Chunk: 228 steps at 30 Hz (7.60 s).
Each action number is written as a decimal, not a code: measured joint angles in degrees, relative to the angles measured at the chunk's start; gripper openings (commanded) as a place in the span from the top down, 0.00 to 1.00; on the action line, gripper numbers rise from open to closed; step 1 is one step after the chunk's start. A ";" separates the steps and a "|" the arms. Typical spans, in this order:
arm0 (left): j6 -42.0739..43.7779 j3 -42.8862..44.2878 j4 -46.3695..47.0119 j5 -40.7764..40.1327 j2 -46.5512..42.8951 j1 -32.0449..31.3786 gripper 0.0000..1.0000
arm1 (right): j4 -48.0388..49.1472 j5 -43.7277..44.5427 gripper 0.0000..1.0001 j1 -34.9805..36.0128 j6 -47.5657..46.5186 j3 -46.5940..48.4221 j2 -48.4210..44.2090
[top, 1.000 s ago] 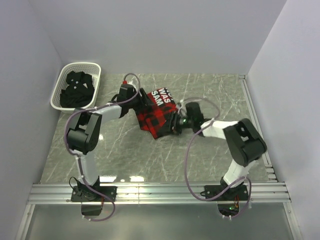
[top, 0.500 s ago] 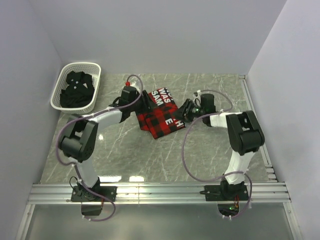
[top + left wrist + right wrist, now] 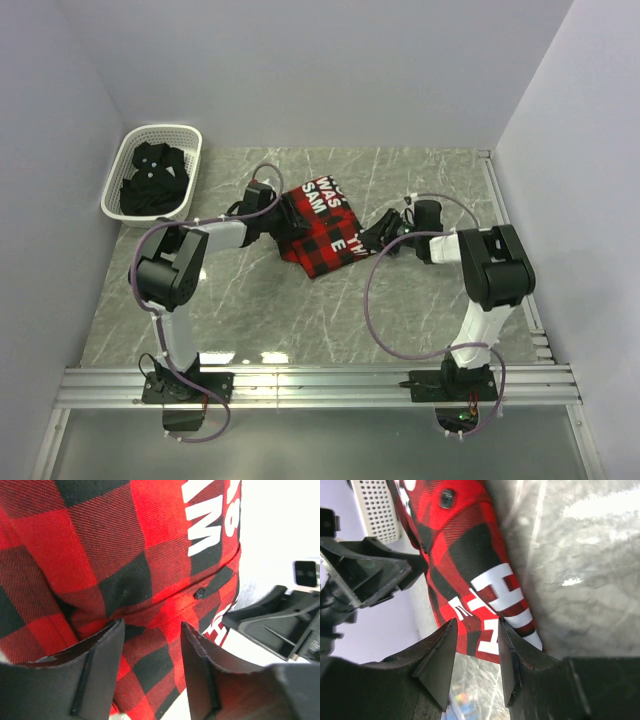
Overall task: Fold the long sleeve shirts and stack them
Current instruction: Fold the shirt
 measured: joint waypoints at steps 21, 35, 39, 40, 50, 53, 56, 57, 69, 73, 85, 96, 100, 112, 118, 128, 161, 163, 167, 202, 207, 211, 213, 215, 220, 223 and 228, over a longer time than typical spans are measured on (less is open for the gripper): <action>11.63 20.90 -14.25 -11.34 8.70 1.18 0.42 | -40.50 28.98 0.60 18.86 -23.12 17.75 -3.21; 24.11 22.99 -14.27 -11.87 12.35 1.18 0.41 | -47.71 19.41 0.60 33.20 -22.80 19.56 -1.92; 27.61 21.07 -10.91 -8.35 11.69 1.18 0.39 | -48.30 16.46 0.60 39.80 -21.35 20.98 -1.90; 28.20 20.02 -9.84 -7.21 11.10 1.25 0.38 | -47.93 15.85 0.60 40.81 -21.07 21.59 -1.95; 22.99 12.09 -7.02 -8.98 -5.51 1.38 0.14 | -39.10 13.97 0.59 28.65 -18.62 16.98 -14.84; 18.27 10.58 -7.65 -13.46 -13.11 1.38 0.12 | -34.45 11.58 0.59 19.91 -16.98 16.04 -16.04; 13.97 7.26 -7.30 -16.13 -20.33 1.27 0.15 | -30.36 9.11 0.59 14.80 -15.13 16.06 -13.57; 13.07 5.97 -7.52 -16.61 -22.01 1.09 0.16 | -28.52 8.04 0.59 13.94 -14.25 16.09 -12.15; 7.30 -17.27 -13.33 -14.03 -27.30 -7.63 0.18 | -7.85 1.14 0.59 12.17 -2.58 13.66 7.63; 6.67 -19.39 -14.38 -13.20 -27.30 -7.41 0.18 | -5.42 -0.92 0.59 11.19 -1.07 13.05 7.78; 6.34 -19.39 -13.68 -12.85 -25.73 -7.41 0.19 | -8.52 0.79 0.59 10.36 -0.31 33.09 8.59; 6.34 -19.41 -13.84 -13.05 -25.22 -7.41 0.20 | -2.69 0.61 0.59 6.58 7.39 34.18 24.61; 6.34 -19.41 -13.94 -13.22 -25.22 -7.41 0.19 | -2.12 0.44 0.59 5.44 7.08 34.18 24.39; 6.25 -19.45 -14.91 -14.34 -27.36 -7.41 0.20 | -12.15 1.57 0.58 3.76 -1.46 40.94 21.81; 5.90 -19.45 -15.08 -14.93 -28.11 -7.41 0.20 | -11.52 1.05 0.59 3.76 0.09 43.15 24.11; 5.88 -19.45 -16.48 -15.58 -28.81 -7.41 0.20 | -14.34 1.62 0.59 2.60 -0.35 43.98 27.32; 4.83 -14.88 -18.34 -16.39 -18.45 -4.59 0.42 | -35.91 6.84 0.67 3.04 -25.70 48.70 23.54; 4.81 -14.67 -18.23 -16.17 -17.94 -4.48 0.45 | -35.56 6.54 0.67 3.06 -25.46 48.57 23.54; 4.79 -14.56 -17.94 -15.74 -17.42 -4.39 0.62 | -34.49 6.56 0.92 3.17 -25.00 47.58 23.54; 31.10 24.83 -30.36 -20.72 5.81 4.94 0.19 | -26.99 22.12 0.57 24.15 2.40 -4.35 -22.03; 30.86 18.60 -29.77 -23.15 -8.09 3.26 0.19 | -30.40 24.00 0.59 22.01 -1.60 -2.36 -25.00; 30.91 13.18 -28.09 -25.46 -20.00 -2.08 0.20 | -31.39 23.71 0.62 21.38 -3.17 0.17 -23.43; 30.97 10.60 -27.67 -26.56 -23.78 -5.40 0.20 | -30.75 22.97 0.63 21.40 -3.39 1.14 -22.08; 30.97 7.48 -27.63 -27.10 -26.29 -8.48 0.21 | -29.03 21.49 0.64 21.40 -3.39 1.51 -20.35; 30.27 -0.59 -28.35 -27.54 -30.34 -11.28 0.21 | -25.27 19.56 0.66 21.40 -2.08 1.16 -15.69; 29.24 -3.98 -29.14 -27.98 -33.14 -11.76 0.21 | -23.17 18.58 0.64 21.40 -0.55 -0.90 -13.81; 27.47 -7.34 -28.57 -27.78 -37.27 -13.64 0.22 | -19.45 14.49 0.62 21.42 2.03 -3.21 -11.28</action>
